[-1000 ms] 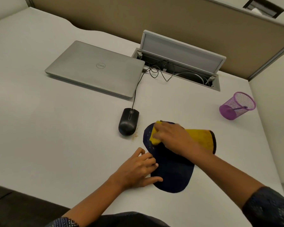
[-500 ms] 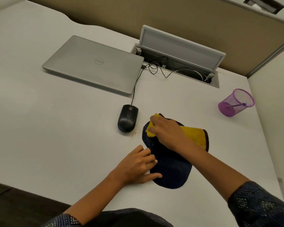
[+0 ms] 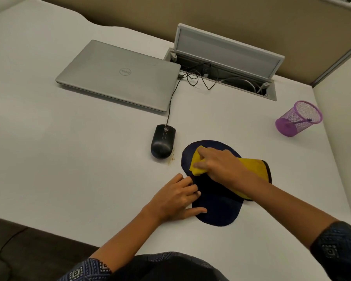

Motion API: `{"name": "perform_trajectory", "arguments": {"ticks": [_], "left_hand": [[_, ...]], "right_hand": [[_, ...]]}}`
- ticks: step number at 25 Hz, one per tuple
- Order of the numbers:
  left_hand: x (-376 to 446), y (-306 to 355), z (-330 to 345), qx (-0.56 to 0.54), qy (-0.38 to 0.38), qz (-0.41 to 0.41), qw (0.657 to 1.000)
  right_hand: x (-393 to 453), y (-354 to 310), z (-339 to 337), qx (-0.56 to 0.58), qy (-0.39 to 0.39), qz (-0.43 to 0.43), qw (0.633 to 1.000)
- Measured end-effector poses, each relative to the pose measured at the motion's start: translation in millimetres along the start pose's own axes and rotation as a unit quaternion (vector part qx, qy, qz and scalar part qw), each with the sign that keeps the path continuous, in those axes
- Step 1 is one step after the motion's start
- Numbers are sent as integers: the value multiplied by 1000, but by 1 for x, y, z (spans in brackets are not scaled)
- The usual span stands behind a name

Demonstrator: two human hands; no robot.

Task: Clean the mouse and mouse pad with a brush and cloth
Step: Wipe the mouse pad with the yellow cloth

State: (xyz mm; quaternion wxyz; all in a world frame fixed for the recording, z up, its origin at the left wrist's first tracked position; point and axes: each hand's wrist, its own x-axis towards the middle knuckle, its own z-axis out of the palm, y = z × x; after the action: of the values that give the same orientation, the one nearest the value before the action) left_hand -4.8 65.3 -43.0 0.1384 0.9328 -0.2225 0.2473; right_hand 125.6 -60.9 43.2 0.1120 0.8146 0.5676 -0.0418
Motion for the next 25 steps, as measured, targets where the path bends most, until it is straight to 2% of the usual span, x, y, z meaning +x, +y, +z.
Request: {"name": "perform_trajectory", "arguments": {"ticks": [2,3,5,7,8,11,12,16,20,21,24,25], "left_hand": [[0,0,-1,-3,3,-3,1000],[-1,1,-2,-2,6,-5,1000],[-2,2,-2,1,11,0,1000],[-1,3,-1,1,7,16,1000],[-1,3,-1,-3,7,23,1000],[0,5,0,-19,1,31,999],[0,6,0,-20,-1,32,999],[-1,6,1,-27,-3,53,998],[1,6,-2,-47,-4,30,998],[0,6,-3,-53,-6,24,998],[0,7,-4,-68,-10,14,998],[0,6,-4,-65,-10,11,998]], "right_hand": [[22,7,-3,8,21,93,995],[25,5,-1,0,19,99,995],[13,-4,2,11,-14,33,999],[-8,-6,7,15,-15,-42,999],[-8,-2,4,19,-18,-35,999],[25,6,-1,41,26,104,993],[29,3,2,41,24,110,993],[-5,-7,15,65,5,-27,998],[25,-1,3,88,54,137,985],[27,-5,3,89,50,131,986],[-6,-15,15,74,-4,-5,997],[-13,-12,16,65,-12,-9,998]]}}
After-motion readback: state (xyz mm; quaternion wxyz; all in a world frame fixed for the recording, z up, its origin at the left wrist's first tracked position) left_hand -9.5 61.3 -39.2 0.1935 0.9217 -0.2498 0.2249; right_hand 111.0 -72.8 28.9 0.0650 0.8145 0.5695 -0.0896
